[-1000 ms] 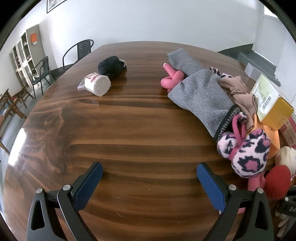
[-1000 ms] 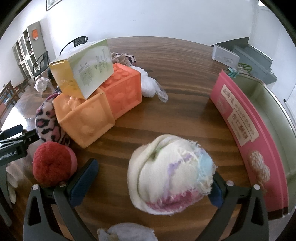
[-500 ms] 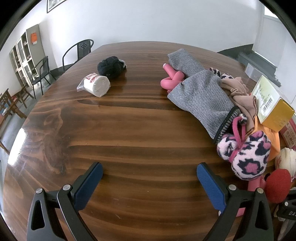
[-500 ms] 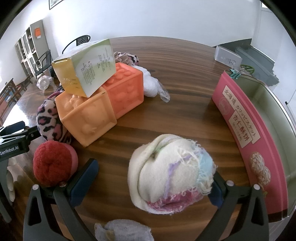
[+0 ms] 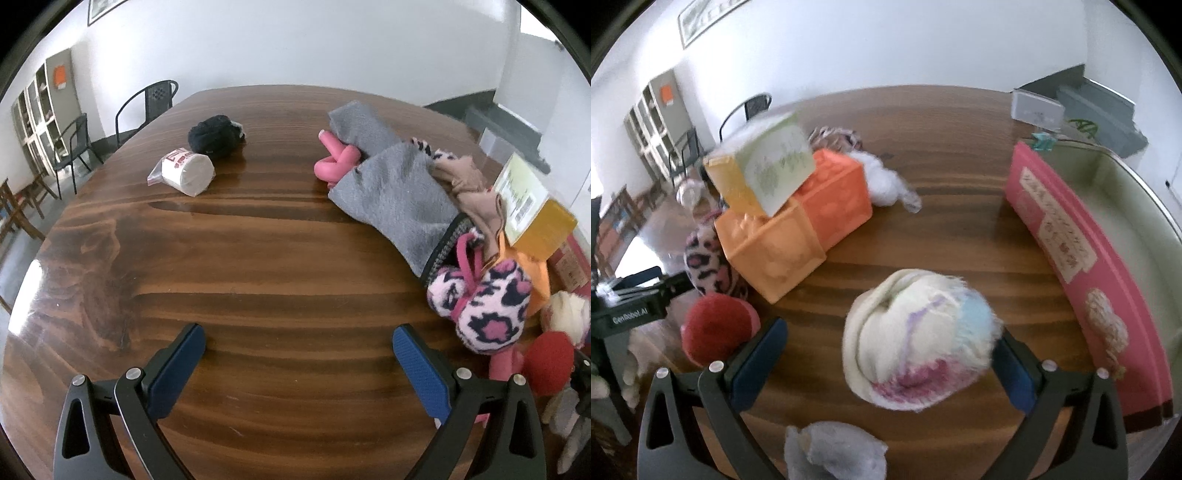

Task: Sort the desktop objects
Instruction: 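Reach the right tool to the small grey sock and grasp it, then lift the grey sock toward the pink box while the left tool grasps the pink coiled toy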

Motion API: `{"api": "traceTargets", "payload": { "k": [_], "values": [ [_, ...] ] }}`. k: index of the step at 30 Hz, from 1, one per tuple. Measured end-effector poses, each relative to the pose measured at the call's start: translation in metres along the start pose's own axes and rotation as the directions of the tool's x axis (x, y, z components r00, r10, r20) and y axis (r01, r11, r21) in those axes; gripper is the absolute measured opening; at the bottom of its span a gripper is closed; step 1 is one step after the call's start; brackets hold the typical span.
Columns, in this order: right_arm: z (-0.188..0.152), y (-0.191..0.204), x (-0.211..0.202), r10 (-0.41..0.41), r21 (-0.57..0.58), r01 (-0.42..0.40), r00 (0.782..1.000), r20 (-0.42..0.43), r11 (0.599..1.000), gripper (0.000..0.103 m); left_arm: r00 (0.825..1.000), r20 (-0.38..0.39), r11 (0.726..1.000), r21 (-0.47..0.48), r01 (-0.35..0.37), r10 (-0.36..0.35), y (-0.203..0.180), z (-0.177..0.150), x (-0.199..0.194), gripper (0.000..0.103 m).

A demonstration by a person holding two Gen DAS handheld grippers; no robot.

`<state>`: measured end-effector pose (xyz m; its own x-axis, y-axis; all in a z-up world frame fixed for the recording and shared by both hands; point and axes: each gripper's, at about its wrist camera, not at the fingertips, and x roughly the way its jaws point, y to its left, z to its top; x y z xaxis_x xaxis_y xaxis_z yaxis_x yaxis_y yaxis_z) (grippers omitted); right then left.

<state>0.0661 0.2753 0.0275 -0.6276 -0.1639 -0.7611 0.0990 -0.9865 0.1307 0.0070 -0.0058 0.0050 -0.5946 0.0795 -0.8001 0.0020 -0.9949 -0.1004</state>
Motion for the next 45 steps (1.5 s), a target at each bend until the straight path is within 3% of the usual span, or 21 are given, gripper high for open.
{"api": "traceTargets", "payload": {
  "k": [3,9,16,20,22,27,32,39,45],
  "values": [
    [-0.004,-0.010,-0.016,0.041,0.042,-0.043,0.998,0.052,0.998,0.103,1.000,0.013,1.000,-0.023,0.007,-0.007,0.005,0.000,-0.003,0.103],
    [0.003,-0.004,-0.028,0.034,0.049,-0.041,0.991,0.127,0.998,0.103,0.997,0.081,1.000,-0.010,-0.004,0.005,0.002,-0.004,-0.018,0.103],
    [-0.026,-0.014,-0.046,0.060,0.056,-0.067,0.993,0.105,0.996,0.102,0.992,0.101,0.997,0.028,0.075,-0.078,-0.014,-0.011,-0.028,0.103],
    [-0.032,-0.002,-0.055,0.068,0.001,-0.069,0.991,0.116,0.998,0.100,0.986,0.109,0.992,0.050,0.119,-0.124,-0.023,-0.014,-0.032,0.103],
    [-0.033,0.006,-0.051,0.074,-0.040,-0.070,0.992,0.103,0.997,0.095,0.983,0.113,0.988,0.061,0.141,-0.147,-0.027,-0.016,-0.035,0.103],
    [-0.031,0.028,-0.037,0.081,-0.096,-0.078,0.996,0.028,0.992,0.065,0.978,0.114,0.983,0.086,0.163,-0.172,-0.034,-0.020,-0.039,0.103],
    [-0.033,0.034,-0.028,0.075,-0.096,-0.077,0.997,-0.017,0.992,0.051,0.975,0.112,0.978,0.111,0.178,-0.190,-0.040,-0.024,-0.042,0.103],
    [-0.037,0.027,-0.033,0.092,-0.069,-0.093,0.996,-0.011,0.993,0.048,0.970,0.110,0.969,0.145,0.200,-0.217,-0.048,-0.030,-0.048,0.103],
    [-0.041,0.022,-0.038,0.101,-0.063,-0.101,0.995,0.004,0.993,0.048,0.959,0.078,0.946,0.203,0.252,-0.273,-0.067,-0.033,-0.048,0.103]
  ]
}}
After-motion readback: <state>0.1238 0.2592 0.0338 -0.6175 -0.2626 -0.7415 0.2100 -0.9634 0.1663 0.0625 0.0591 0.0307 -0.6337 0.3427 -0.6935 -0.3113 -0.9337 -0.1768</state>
